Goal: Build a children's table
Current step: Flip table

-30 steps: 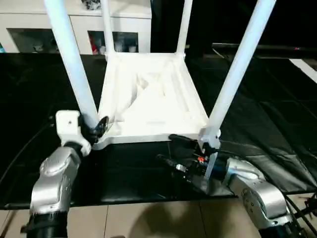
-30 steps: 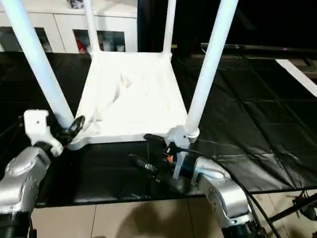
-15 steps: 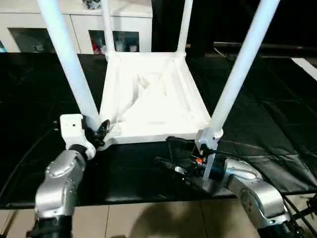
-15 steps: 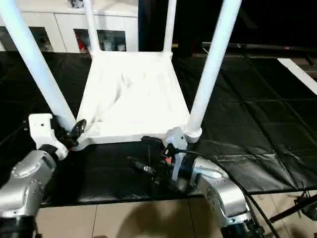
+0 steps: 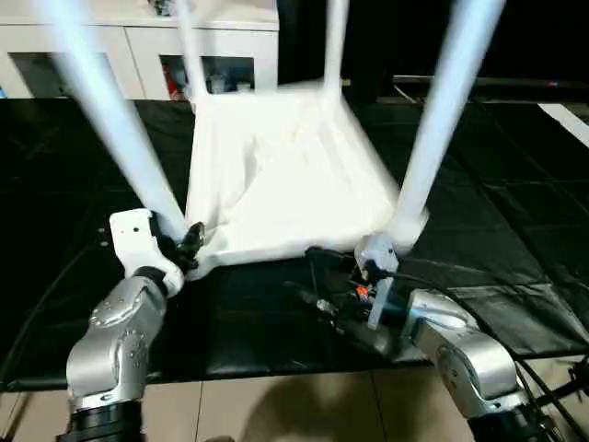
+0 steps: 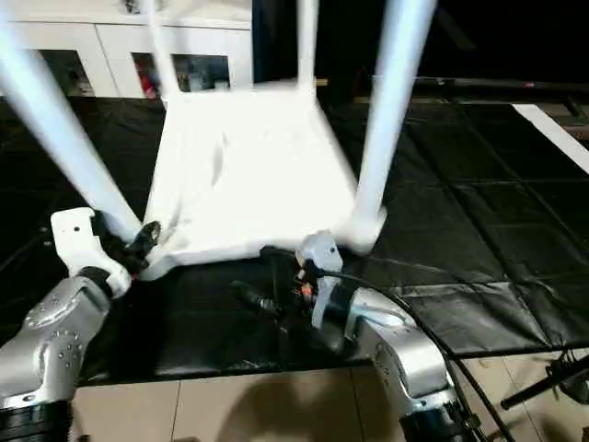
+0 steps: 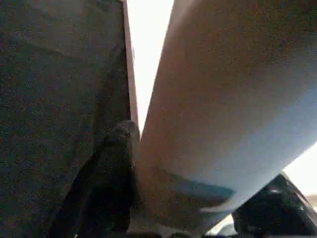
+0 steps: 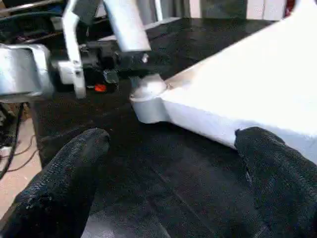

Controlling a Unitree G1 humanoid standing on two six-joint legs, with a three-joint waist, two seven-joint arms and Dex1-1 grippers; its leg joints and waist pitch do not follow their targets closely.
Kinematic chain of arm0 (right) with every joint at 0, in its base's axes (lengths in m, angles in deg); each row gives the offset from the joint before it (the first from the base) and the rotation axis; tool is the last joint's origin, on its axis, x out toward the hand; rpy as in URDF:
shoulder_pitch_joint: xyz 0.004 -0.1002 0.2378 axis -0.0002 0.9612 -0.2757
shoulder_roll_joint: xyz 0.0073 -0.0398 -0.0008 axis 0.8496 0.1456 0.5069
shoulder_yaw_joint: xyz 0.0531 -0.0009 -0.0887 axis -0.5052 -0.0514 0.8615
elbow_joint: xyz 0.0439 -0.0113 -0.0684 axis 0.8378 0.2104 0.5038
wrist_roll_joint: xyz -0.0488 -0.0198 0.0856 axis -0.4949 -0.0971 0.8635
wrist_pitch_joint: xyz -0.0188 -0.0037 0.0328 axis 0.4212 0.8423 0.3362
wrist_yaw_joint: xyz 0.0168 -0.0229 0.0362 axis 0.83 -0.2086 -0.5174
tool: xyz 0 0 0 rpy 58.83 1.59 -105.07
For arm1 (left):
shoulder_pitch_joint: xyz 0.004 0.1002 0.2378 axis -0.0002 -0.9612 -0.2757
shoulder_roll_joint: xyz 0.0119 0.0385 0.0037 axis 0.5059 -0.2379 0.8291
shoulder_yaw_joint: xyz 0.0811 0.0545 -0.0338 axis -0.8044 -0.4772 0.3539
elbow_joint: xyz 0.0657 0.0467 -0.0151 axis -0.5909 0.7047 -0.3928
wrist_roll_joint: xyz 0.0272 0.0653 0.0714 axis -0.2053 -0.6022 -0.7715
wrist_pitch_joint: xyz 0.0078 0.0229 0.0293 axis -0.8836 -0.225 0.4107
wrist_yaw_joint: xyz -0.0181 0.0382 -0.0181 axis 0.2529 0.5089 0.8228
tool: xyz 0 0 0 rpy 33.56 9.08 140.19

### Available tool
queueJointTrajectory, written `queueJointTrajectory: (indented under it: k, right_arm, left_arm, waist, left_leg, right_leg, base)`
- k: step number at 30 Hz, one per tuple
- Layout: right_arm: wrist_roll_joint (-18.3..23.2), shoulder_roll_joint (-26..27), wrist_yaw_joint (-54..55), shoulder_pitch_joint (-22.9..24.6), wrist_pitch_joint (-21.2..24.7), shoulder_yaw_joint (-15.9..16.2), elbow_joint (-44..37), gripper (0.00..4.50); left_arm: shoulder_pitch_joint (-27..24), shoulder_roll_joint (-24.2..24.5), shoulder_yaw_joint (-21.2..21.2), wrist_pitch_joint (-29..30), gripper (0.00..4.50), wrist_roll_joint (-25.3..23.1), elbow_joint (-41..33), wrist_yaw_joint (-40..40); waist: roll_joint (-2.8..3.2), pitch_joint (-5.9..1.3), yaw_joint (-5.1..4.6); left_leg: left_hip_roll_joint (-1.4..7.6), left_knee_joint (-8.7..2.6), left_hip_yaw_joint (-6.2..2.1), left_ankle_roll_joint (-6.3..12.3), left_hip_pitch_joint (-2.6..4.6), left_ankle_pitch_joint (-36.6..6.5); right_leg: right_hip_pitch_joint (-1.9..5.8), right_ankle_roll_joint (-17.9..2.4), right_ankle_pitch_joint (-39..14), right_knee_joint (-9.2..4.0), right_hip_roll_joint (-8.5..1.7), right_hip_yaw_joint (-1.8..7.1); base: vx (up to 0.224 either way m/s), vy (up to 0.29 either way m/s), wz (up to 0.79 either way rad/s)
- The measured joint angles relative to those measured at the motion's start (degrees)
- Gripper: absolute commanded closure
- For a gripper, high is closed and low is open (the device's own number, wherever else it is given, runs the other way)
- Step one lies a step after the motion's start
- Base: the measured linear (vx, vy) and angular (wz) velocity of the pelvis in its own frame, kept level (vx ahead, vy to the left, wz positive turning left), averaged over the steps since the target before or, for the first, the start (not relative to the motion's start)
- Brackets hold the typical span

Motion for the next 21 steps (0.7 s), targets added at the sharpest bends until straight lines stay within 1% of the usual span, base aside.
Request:
queueJointTrajectory:
  k: [2, 3, 5, 7, 8, 10, 11, 13, 15, 16, 17, 21]
  right_arm:
    - [-0.1, 1.4, 2.7, -0.2, 1.1, -0.2, 1.4, 0.0]
    - [-0.1, 2.2, 3.8, -0.5, 1.7, -0.6, 2.2, 0.0]
    - [0.0, 3.8, 5.8, -0.7, 1.8, -1.5, 3.2, 0.0]
    - [0.6, 5.5, 7.9, -2.1, 1.8, -3.5, 4.8, 0.0]
    - [1.4, 7.2, 9.7, -3.4, 1.7, -5.5, 6.1, 0.0]
    - [2.9, 9.3, 12.6, -5.6, 1.6, -8.0, 8.0, 0.0]
    - [3.8, 10.5, 14.6, -7.0, 1.7, -10.0, 9.4, 0.0]
    - [5.6, 11.7, 16.8, -8.1, 2.1, -11.9, 11.4, 0.0]
    - [9.5, 14.1, 17.5, -9.7, 3.0, -15.4, 14.3, 0.0]
    - [11.0, 14.8, 17.5, -10.4, 3.1, -16.5, 15.0, 0.0]
    - [12.1, 15.3, 17.6, -11.1, 3.1, -17.5, 15.5, 0.0]
    - [11.8, 16.4, 19.6, -13.5, 2.8, -18.6, 18.8, 0.0]
  left_arm:
    - [1.0, -2.3, 1.6, 2.0, 2.17, 3.2, -0.6, 1.8]
    - [1.4, -3.4, 2.2, 2.9, 2.18, 4.0, -1.3, 2.6]
    - [1.7, -4.0, 2.4, 4.6, 2.2, 5.6, -2.7, 3.2]
    - [1.7, -4.1, 2.5, 6.2, 2.21, 5.6, -4.1, 3.3]
    - [1.7, -4.0, 2.3, 7.0, 2.21, 5.4, -4.7, 3.4]
    - [1.7, -3.7, 1.8, 7.6, 2.26, 4.9, -5.2, 3.8]
    - [1.7, -3.5, 1.3, 7.8, 2.27, 4.5, -5.3, 4.2]
    - [1.9, -3.4, 0.4, 8.3, 2.27, 4.4, -5.7, 4.6]
    - [2.0, -3.3, 0.2, 8.8, 2.27, 4.4, -5.9, 4.8]
    - [2.0, -3.3, 0.2, 9.0, 2.27, 4.4, -6.0, 4.9]
    - [2.1, -3.3, 0.2, 9.4, 2.27, 4.4, -6.1, 5.0]
    - [2.3, -3.3, 0.2, 9.8, 2.27, 4.4, -6.2, 5.0]
  waist:
    - [-0.06, 0.03, 0.01]
    - [-0.08, 0.04, 0.0]
    - [-0.1, 0.04, 0.1]
    - [-0.15, 0.05, 0.09]
    - [-0.15, 0.05, 0.14]
    - [-0.14, 0.05, 0.41]
    - [-0.13, 0.05, 0.59]
    - [-0.1, 0.05, 0.88]
    - [-0.1, 0.06, 0.93]
    - [-0.1, 0.06, 0.93]
    - [-0.1, 0.06, 0.96]
    - [-0.1, 0.05, 1.11]
  left_leg:
    - [0.0, 0.0, 0.0, -0.02, -0.05, 0.0]
    - [0.0, 0.01, 0.0, -0.03, -0.05, 0.0]
    - [0.0, 0.01, 0.0, -0.02, -0.14, 0.0]
    - [0.0, 0.03, -0.02, 0.12, -0.24, 0.1]
    - [0.0, 0.04, -0.02, 0.18, -0.28, 0.1]
    - [0.0, 0.04, -0.02, 0.25, -0.34, 0.2]
    - [0.0, 0.04, -0.02, 0.25, -0.37, 0.2]
    - [-0.01, 0.05, -0.02, 0.26, -0.38, 0.2]
    - [-0.01, 0.05, -0.01, 0.26, -0.4, 0.2]
    - [-0.01, 0.04, -0.02, 0.23, -0.39, 0.2]
    - [0.0, 0.04, -0.02, 0.22, -0.4, 0.2]
    - [0.0, 0.05, -0.02, 0.21, -0.4, 0.2]
  right_leg:
    - [-0.01, 0.0, 0.0, 0.0, -0.01, -0.01]
    - [-0.02, 0.0, 0.0, 0.02, -0.01, -0.01]
    - [-0.04, 0.0, 0.0, 0.0, -0.01, -0.03]
    - [-0.12, 0.0, 0.0, 0.0, -0.01, -0.05]
    - [-0.14, 0.0, 0.0, 0.0, -0.01, -0.04]
    - [-0.17, 0.0, 0.0, 0.0, -0.02, -0.06]
    - [-0.19, 0.0, 0.0, 0.01, -0.02, -0.06]
    - [-0.19, 0.0, 0.0, 0.0, -0.04, -0.06]
    - [-0.23, 0.0, 0.0, 0.02, -0.04, -0.06]
    - [-0.24, 0.0, 0.0, 0.03, -0.04, -0.06]
    - [-0.24, 0.0, 0.0, 0.05, -0.04, -0.08]
    - [-0.24, 0.0, 0.0, 0.05, -0.04, -0.08]
  base:
    - [0.0, 0.0, 0.0]
    - [0.0, 0.0, 0.0]
    - [0.0, 0.0, 0.0]
    - [0.0, 0.0, 0.0]
    - [0.0, 0.0, 0.0]
    - [0.0, 0.0, 0.0]
    - [0.0, 0.0, 0.0]
    - [0.0, 0.0, 0.0]
    - [0.0, 0.0, 0.0]
    - [0.0, 0.0, 0.0]
    - [0.0, 0.0, 0.0]
    - [0.0, 0.0, 0.0]
